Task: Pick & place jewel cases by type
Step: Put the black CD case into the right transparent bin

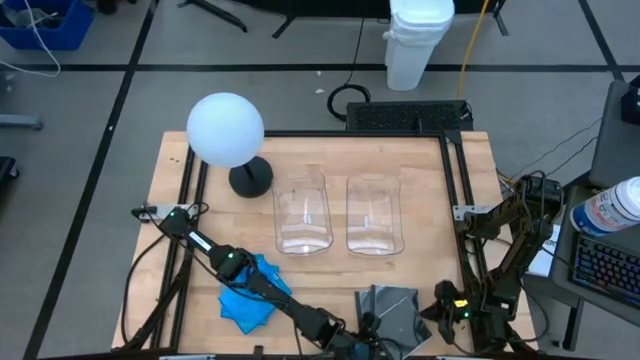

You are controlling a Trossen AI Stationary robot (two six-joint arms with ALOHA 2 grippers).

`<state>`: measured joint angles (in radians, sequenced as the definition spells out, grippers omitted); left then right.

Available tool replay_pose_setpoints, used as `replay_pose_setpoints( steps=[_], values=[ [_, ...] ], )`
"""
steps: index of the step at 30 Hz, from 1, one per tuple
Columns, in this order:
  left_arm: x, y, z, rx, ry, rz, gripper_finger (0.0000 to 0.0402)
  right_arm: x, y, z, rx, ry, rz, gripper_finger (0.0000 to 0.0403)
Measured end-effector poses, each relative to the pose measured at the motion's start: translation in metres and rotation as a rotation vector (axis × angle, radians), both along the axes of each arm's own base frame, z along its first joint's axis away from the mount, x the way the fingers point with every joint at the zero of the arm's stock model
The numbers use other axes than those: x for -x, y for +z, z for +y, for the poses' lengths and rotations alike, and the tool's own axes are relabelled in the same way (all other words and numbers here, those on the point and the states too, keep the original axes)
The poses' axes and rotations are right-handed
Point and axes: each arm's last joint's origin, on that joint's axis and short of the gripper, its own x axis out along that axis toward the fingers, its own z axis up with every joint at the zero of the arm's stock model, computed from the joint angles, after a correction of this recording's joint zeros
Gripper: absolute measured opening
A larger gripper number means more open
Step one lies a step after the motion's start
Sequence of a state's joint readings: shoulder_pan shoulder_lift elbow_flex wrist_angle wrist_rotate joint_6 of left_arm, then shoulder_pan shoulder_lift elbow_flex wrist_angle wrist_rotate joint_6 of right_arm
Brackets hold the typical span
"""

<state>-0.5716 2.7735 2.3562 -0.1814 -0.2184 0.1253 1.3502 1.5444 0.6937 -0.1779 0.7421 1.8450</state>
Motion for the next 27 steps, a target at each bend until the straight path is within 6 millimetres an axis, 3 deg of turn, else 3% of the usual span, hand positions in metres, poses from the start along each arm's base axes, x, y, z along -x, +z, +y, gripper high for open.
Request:
replay_pose_setpoints(
  steps=[15,27],
  values=[
    [0.000,0.000,0.001,-0.006,0.010,-0.003,0.0067,0.004,-0.003,0.002,-0.103,0.001,0.176,0.0121],
    [-0.002,-0.001,0.002,-0.003,0.013,-0.008,0.0067,0.014,0.009,0.002,-0.215,-0.034,0.188,0.0129]
  ],
)
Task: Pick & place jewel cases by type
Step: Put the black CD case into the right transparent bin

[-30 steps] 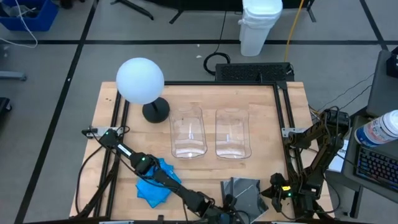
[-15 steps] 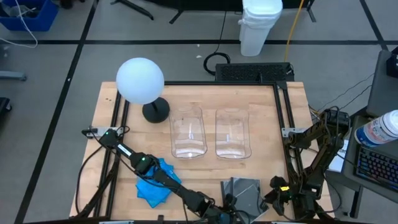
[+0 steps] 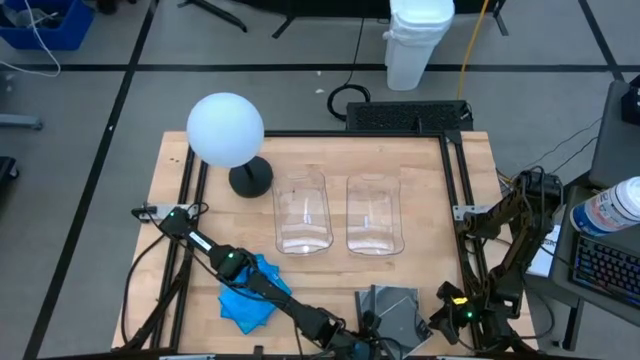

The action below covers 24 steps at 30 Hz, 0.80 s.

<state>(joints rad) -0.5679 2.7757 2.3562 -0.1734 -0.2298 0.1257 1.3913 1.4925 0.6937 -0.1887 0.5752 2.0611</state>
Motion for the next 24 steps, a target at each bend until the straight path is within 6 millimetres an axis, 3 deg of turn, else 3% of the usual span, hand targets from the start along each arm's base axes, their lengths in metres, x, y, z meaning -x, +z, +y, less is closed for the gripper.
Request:
replay_pose_setpoints(
  steps=[15,24],
  values=[
    [-0.002,0.000,0.002,-0.002,0.004,-0.004,0.0067,0.002,-0.021,-0.013,-0.144,-0.028,0.014,0.0128],
    [-0.006,0.000,0.009,0.000,0.019,-0.005,0.0067,-0.004,-0.022,-0.013,-0.153,-0.002,-0.015,0.0128]
  ],
)
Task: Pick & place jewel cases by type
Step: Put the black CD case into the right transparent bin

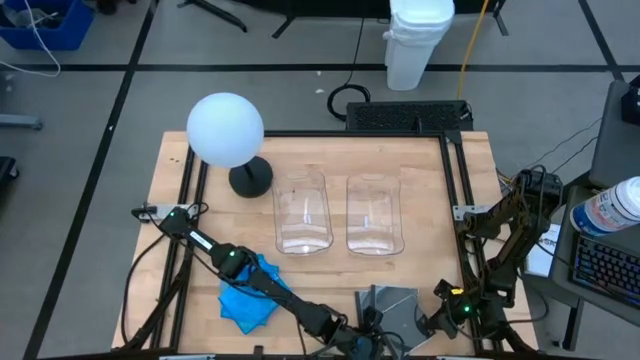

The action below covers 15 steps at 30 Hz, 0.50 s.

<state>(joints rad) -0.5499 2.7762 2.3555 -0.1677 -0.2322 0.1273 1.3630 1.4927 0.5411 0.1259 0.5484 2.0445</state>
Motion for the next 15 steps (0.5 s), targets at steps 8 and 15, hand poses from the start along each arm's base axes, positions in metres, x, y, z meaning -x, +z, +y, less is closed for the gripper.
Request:
replay_pose_setpoints(
  steps=[8,15],
  values=[
    [-0.0019,0.0003,0.0028,0.003,0.007,-0.004,0.0067,-0.0020,0.0016,0.0018,0.007,0.033,-0.031,0.0128],
    [-0.0061,0.0009,0.0092,0.005,0.025,-0.012,0.0067,-0.0029,0.0039,0.0040,0.005,0.056,-0.068,0.0127]
  ],
)
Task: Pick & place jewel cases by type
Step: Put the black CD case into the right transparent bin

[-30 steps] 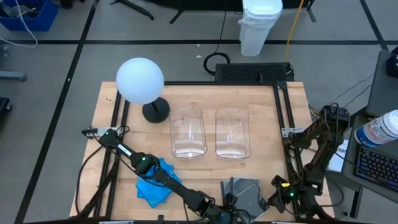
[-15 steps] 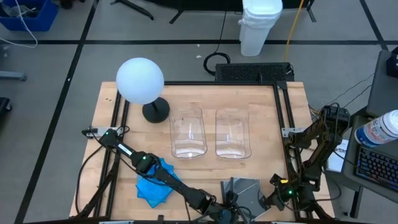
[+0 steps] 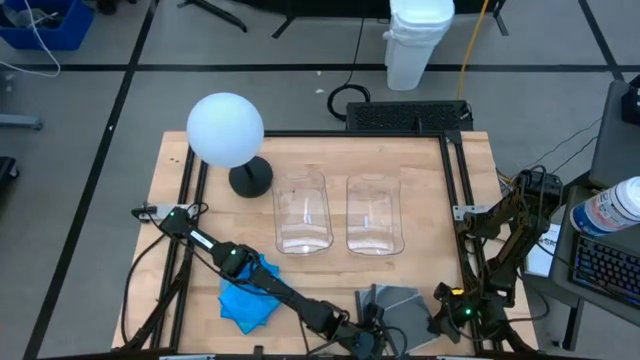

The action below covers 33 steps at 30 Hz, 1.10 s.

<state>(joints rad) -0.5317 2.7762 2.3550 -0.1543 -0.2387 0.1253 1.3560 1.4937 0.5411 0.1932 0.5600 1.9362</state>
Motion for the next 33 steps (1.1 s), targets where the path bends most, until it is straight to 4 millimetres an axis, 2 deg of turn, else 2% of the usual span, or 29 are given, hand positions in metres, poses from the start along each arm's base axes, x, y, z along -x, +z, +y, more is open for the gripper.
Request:
replay_pose_setpoints(
  steps=[5,14,23,26,30,33],
  values=[
    [0.000,0.000,0.000,0.004,0.003,0.000,0.0067,-0.002,0.002,0.000,0.022,-0.008,-0.066,0.0106],
    [0.000,0.000,0.000,0.003,0.003,0.002,0.0067,-0.003,0.006,0.002,0.024,-0.032,-0.135,0.0015],
    [0.006,0.003,-0.011,-0.011,-0.043,-0.005,0.0067,-0.006,0.011,0.006,0.028,-0.025,-0.230,0.0038],
    [0.015,0.013,-0.023,-0.044,-0.109,-0.018,0.0067,-0.006,0.012,0.006,0.039,-0.024,-0.250,0.0030],
    [0.031,0.039,-0.039,-0.088,-0.167,-0.019,0.0067,-0.006,0.014,0.006,0.062,-0.026,-0.297,0.0016],
    [0.048,0.058,-0.046,-0.130,-0.199,0.044,0.0067,-0.007,0.017,0.008,0.067,-0.015,-0.341,0.0018]
  ],
)
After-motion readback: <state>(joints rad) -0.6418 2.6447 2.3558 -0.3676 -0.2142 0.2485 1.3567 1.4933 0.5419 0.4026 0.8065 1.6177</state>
